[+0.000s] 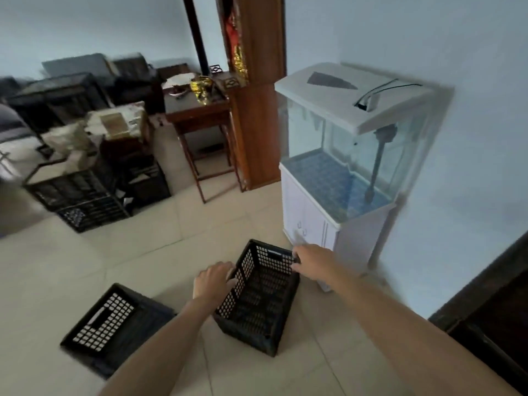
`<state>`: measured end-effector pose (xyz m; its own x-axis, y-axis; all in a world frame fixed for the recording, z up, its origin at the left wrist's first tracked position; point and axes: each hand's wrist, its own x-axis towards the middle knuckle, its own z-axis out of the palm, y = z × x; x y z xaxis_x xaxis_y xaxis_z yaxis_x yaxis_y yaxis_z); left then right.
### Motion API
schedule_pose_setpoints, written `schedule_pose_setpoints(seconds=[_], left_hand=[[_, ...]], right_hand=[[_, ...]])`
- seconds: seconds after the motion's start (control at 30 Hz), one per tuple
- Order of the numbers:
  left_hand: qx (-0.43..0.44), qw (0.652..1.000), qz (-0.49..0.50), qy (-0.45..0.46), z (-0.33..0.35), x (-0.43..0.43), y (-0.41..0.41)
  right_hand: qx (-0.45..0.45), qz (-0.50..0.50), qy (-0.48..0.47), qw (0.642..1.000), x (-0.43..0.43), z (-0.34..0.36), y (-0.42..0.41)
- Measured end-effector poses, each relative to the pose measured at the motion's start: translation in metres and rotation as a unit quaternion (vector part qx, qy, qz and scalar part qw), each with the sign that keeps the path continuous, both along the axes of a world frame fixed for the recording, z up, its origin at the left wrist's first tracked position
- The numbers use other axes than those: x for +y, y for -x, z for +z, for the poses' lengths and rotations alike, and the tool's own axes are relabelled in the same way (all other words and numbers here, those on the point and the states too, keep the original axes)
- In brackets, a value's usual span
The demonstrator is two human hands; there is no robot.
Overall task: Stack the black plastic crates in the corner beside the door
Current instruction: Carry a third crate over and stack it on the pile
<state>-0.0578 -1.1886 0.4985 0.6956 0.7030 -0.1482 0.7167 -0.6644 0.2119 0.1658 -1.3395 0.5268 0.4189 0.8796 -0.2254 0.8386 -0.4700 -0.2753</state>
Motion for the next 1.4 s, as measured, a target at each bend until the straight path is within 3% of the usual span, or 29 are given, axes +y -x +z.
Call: schedule_pose_setpoints(seconds=[0.17,0.37,0.97,1.13,1.4], left_hand=[[0.004,0.994,0.105,-0.015,0.003,0.089,0.109],[-0.010,0.980,0.197,-0.025,-0.007,0.142,0.200],[-0.014,0.917,0.399,0.021,-0.049,0.267,0.319],[0.002,0.916,0.399,0.047,-0.067,0.311,0.363],[-0.002,0.942,0.325,0.083,-0.097,0.412,0.454]], right_hand=[[-0.003,0.112,-0.015,0.994,0.145,0.010,0.083],[-0.024,0.216,0.013,0.976,0.246,-0.001,0.156],[-0.020,0.385,0.111,0.916,0.492,-0.056,0.279],[-0.021,0.378,0.124,0.917,0.529,-0.079,0.316],[0.003,0.271,0.131,0.954,0.590,-0.111,0.381]])
